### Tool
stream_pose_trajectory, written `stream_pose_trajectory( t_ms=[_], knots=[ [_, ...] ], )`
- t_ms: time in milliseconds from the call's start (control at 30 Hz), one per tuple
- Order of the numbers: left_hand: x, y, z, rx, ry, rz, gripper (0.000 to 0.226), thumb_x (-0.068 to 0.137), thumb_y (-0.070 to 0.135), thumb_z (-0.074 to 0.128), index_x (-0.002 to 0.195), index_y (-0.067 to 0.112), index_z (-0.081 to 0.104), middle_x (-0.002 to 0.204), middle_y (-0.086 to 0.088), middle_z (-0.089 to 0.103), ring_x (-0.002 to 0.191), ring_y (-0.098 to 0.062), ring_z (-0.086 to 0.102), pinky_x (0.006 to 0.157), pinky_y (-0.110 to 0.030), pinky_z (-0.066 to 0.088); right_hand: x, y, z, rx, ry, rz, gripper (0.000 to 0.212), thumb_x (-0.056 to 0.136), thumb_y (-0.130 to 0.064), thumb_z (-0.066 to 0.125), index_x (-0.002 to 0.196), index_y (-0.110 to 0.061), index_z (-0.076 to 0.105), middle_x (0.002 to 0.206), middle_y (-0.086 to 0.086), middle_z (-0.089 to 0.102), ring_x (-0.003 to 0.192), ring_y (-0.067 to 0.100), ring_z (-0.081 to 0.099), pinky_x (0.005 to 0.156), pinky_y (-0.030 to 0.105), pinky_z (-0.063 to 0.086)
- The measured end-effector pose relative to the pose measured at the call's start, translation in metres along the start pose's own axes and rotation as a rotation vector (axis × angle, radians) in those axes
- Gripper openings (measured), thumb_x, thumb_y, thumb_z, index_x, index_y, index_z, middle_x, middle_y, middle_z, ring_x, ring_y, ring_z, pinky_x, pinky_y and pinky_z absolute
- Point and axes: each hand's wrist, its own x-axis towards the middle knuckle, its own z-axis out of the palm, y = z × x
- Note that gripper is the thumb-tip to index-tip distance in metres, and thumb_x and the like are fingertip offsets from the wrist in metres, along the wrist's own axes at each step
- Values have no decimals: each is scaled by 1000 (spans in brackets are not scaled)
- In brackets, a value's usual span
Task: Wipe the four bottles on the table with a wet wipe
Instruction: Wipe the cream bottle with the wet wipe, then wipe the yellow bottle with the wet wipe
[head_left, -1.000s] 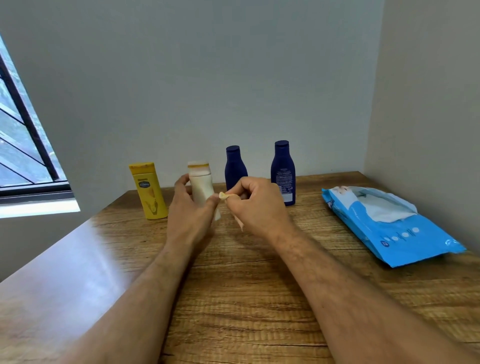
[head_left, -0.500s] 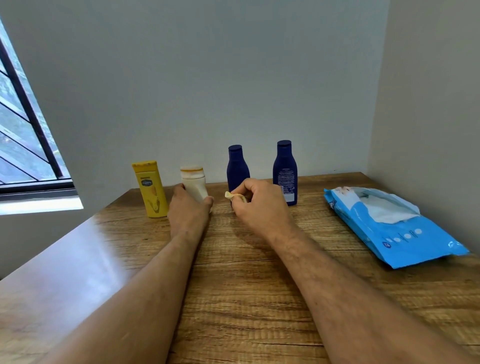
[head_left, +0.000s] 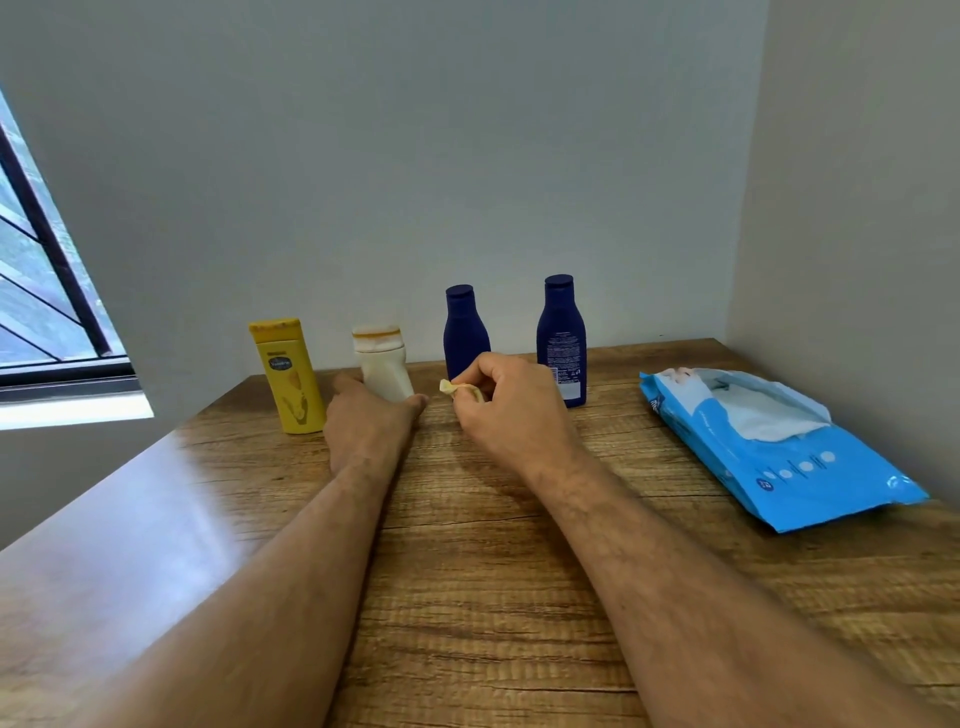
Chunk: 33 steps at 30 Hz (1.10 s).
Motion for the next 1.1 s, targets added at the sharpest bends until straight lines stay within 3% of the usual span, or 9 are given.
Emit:
stream_pose_trajectory(
  t_ms=[167,267,400,467,533,567,667,767,1100],
  knots=[
    [-13,-3,-8,-23,8,-14,93,72,27,90,136,9,26,133,-19,56,119,-39,61,96,-46,52,-3,-1,-2,-1,-2,11,10,93,-22,65,101,-23,70,92,-11,64,80,-1,59,68,4,40],
    [-19,-6,-13,-23,22,-13,94,75,27,86,139,9,19,129,-20,55,115,-40,61,93,-47,54,-4,-3,-3,-4,-4,12,10,94,-22,64,102,-22,70,93,-10,65,80,0,60,69,5,41],
    [-26,-11,-21,-74,52,-29,76,80,23,80,128,13,22,131,-18,54,112,-37,62,91,-45,54,-5,-3,-2,-3,1,1,10,93,-23,65,102,-23,70,95,-9,67,83,2,61,72,9,45],
    [-24,-17,-28,-189,102,-65,66,81,18,78,119,18,23,122,-15,56,99,-32,63,80,-40,54,-5,-3,-2,-4,-3,-6,11,93,-23,65,103,-23,71,96,-8,68,84,3,62,76,13,48],
    [-19,-22,-35,-299,162,-78,61,84,14,75,120,19,26,108,-7,55,81,-19,57,64,-29,44,-5,-4,-2,-10,-8,-9,11,94,-23,66,104,-23,71,97,-8,68,86,4,62,81,16,51],
    [-17,-25,-40,-324,196,-81,60,85,13,74,123,18,28,106,-5,54,78,-17,54,64,-28,41,-5,-5,-1,-16,-10,-12,12,94,-24,66,104,-24,71,97,-8,68,86,5,62,82,17,51],
    [-9,-30,-51,-323,277,-68,67,83,16,79,129,16,30,116,-7,52,99,-26,58,84,-40,50,-6,-8,6,-21,-34,-27,10,94,-25,65,103,-26,70,92,-13,65,83,3,61,79,17,52],
    [5,-34,-55,-293,304,-49,78,79,22,84,134,13,29,134,-13,46,120,-30,52,100,-43,48,-9,-12,17,-35,-92,-62,10,94,-26,65,101,-26,71,88,-14,64,80,2,60,70,12,47],
    [50,-45,-46,-314,189,-123,103,70,35,90,144,15,21,142,-16,51,128,-35,54,108,-46,45,-3,-6,25,-27,-86,-91,9,93,-27,66,100,-25,71,89,-13,66,81,1,60,69,9,45]
  ],
)
